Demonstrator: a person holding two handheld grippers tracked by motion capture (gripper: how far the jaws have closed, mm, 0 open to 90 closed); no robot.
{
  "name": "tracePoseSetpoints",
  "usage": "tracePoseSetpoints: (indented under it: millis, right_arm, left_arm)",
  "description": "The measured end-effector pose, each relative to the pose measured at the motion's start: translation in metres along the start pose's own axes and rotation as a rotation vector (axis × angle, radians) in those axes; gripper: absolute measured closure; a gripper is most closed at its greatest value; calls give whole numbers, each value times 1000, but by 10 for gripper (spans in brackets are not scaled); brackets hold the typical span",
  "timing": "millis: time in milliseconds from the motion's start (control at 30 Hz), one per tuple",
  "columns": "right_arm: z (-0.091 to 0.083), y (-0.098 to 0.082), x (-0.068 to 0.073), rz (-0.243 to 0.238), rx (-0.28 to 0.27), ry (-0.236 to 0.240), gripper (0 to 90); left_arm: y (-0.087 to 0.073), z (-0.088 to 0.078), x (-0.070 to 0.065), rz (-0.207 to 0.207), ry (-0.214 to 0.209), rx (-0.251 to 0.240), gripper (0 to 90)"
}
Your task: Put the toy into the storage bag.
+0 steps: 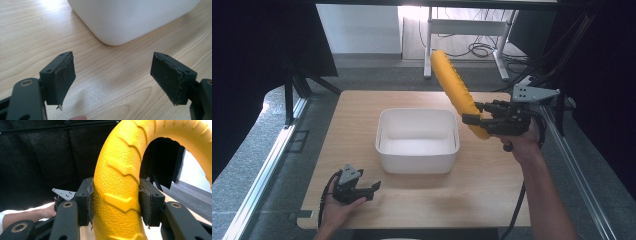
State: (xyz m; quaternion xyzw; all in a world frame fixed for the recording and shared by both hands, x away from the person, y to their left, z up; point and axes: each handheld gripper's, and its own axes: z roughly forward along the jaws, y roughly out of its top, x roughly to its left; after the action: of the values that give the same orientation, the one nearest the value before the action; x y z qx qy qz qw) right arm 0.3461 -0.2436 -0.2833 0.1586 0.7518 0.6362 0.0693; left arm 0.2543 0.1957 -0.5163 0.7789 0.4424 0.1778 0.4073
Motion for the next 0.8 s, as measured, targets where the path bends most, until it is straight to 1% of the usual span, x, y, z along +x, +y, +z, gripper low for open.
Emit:
tracePoseSetpoints:
  millis: [67, 100, 133, 167, 200, 267, 400, 467, 500, 600, 700, 767, 800]
  right_arm:
    - [6, 6, 3, -14, -1, 16, 519]
    - [6, 6, 3, -14, -1, 16, 519]
    - [9, 10, 6, -19, -3, 34, 519]
    - [9, 10, 6, -19, -3, 34, 519]
    - [13, 12, 9, -26, 3, 50, 519]
    - [16, 15, 11, -32, 11, 67, 518]
    - [22, 15, 15, -38, 20, 83, 518]
    - [28, 13, 16, -33, 27, 100, 518]
    - [28, 13, 16, -33, 27, 100, 518]
    - [33, 11, 17, -22, 27, 123, 518]
    - [35, 10, 18, -30, 30, 130, 518]
    - [38, 10, 19, -28, 32, 149, 518]
    - [38, 10, 19, -28, 32, 149, 518]
  left_arm:
    - [0, 0, 0, 2, 0, 2, 198]
    - [0, 0, 0, 2, 0, 2, 198]
    - [0, 0, 0, 1, 0, 2, 198]
    - [0, 0, 0, 1, 0, 2, 197]
    - [0, 0, 0, 0, 0, 1, 198]
    - [0, -1, 0, 0, 0, 1, 197]
    - [0, 0, 0, 1, 0, 1, 196]
    - [0, 0, 0, 2, -1, 1, 196]
    - [0, 0, 0, 2, -1, 1, 196]
    - [0, 0, 0, 2, 0, 2, 196]
    - [0, 0, 0, 3, 0, 3, 196]
    - [0, 0, 0, 4, 0, 4, 196]
    - [0, 0, 0, 4, 0, 4, 196]
